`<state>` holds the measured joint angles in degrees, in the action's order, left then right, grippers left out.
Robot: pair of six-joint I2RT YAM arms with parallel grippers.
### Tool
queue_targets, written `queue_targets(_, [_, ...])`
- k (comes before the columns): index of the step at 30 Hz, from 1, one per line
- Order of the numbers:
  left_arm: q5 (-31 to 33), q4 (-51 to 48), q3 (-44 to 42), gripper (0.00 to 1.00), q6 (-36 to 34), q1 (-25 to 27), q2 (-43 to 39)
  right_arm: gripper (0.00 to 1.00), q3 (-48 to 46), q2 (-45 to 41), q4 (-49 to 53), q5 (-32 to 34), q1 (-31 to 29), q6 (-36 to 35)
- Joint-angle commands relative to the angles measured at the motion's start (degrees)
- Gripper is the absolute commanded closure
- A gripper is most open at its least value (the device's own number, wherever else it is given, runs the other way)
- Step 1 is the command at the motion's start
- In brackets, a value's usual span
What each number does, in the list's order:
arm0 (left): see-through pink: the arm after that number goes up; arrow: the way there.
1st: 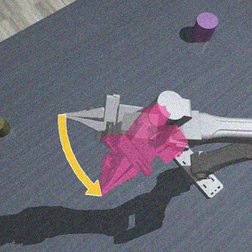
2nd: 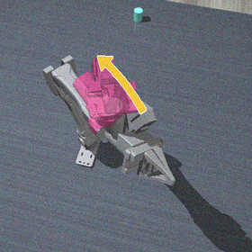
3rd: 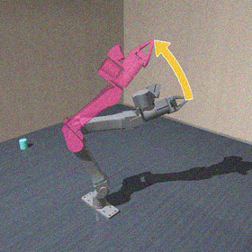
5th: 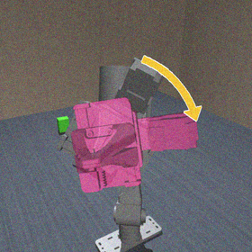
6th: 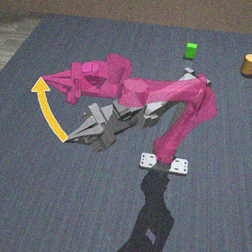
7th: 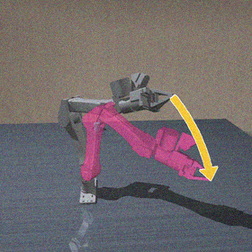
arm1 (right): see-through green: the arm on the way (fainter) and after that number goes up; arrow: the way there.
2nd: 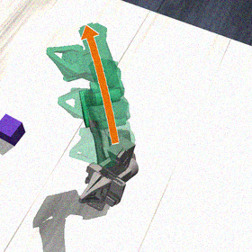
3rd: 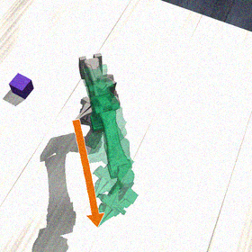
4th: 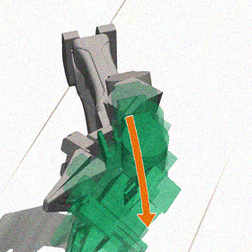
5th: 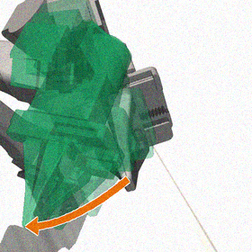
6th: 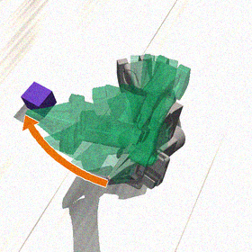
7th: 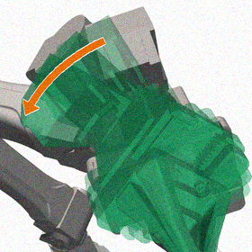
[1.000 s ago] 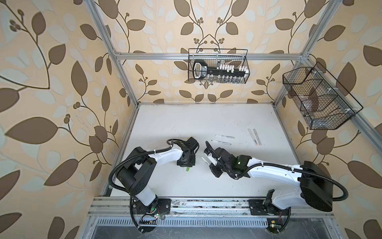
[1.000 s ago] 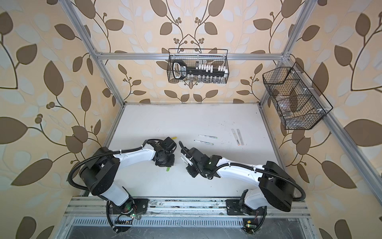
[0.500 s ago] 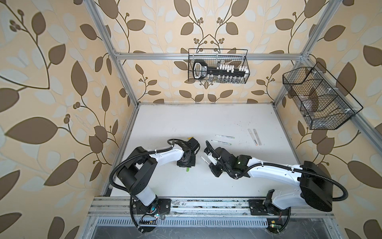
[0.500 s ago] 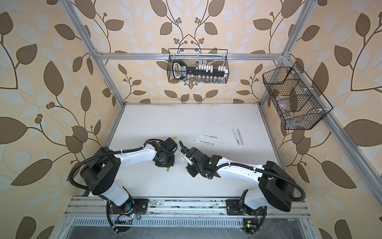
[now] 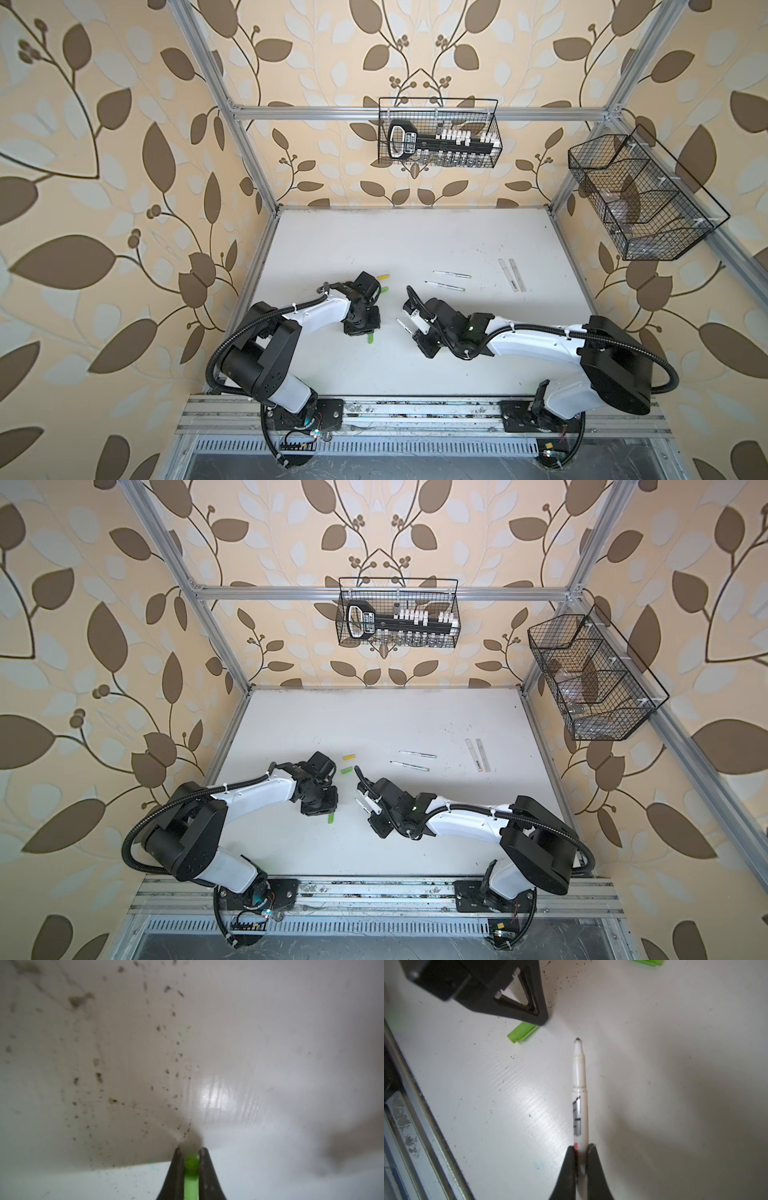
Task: Insert the pens into the pen caps
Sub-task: 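Bring the green cap over the pen tip while the right gripper holds the pen upright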
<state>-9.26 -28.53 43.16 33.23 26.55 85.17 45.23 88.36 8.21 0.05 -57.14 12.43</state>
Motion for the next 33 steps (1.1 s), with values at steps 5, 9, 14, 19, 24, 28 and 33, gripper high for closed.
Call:
queue_targets(5, [-5.06, 10.5, -5.81, 0.89, 2.07, -4.96, -11.81, 0.96, 3.53, 7.06, -6.54, -4.48, -2.78, 6.24])
queue_targets(9, [-5.8, 12.76, -8.05, 0.87, 2.01, -8.55, -17.67, 0.96, 4.51, 9.16, -9.92, -5.49, -3.75, 8.9])
queue_targets(14, [-7.5, 15.13, -9.94, 0.86, 2.79, -11.66, -23.05, 0.96, 5.11, 10.39, -14.17, -6.85, -4.33, 10.86])
queue_targets(19, [-9.99, 19.1, -12.32, 0.86, 4.19, -13.39, -27.46, 0.96, 4.9, 11.81, -19.36, -9.84, -3.28, 14.11])
queue_targets(24, [-12.58, 20.99, -12.7, 0.87, 4.73, -14.24, -28.74, 0.96, 4.71, 11.96, -23.09, -9.9, -2.8, 16.11])
queue_targets(28, [-13.85, 22.63, -13.31, 0.87, 5.28, -14.55, -29.07, 0.96, 5.04, 12.32, -24.55, -10.14, -2.31, 16.84])
queue_targets(33, [-14.21, 23.0, -13.7, 0.87, 5.48, -14.74, -29.27, 0.96, 5.38, 12.39, -25.77, -10.25, -2.13, 17.28])
